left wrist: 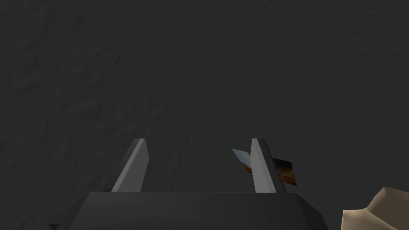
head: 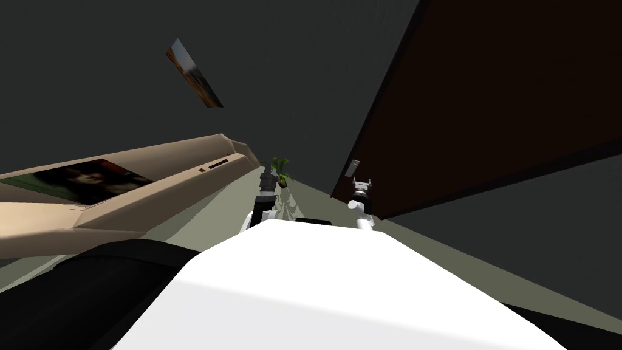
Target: Pull the door open
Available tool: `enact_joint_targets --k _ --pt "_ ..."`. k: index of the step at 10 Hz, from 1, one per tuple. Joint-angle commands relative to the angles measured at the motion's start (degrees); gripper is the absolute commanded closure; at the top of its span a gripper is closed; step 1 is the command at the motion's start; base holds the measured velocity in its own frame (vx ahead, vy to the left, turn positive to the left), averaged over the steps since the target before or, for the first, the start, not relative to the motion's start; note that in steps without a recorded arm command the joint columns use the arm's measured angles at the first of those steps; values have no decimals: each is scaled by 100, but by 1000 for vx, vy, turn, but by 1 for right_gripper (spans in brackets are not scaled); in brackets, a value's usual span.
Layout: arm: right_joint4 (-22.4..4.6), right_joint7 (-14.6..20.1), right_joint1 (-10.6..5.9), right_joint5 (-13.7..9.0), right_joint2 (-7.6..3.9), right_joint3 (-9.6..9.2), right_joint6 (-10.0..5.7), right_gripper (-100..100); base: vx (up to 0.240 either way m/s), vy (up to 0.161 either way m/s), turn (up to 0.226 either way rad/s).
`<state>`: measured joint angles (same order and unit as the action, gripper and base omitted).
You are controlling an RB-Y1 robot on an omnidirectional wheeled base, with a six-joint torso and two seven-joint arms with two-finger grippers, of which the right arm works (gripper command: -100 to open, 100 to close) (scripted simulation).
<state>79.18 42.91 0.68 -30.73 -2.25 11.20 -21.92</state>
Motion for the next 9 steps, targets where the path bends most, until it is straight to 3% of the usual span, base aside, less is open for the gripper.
enact_joint_targets --k 1,9 --pt "-148 172 -79 -120 42 43 25 -100 98 -39 64" --pt "-995 1001 -521 -702 234 237 80 -100 100 -52 58"
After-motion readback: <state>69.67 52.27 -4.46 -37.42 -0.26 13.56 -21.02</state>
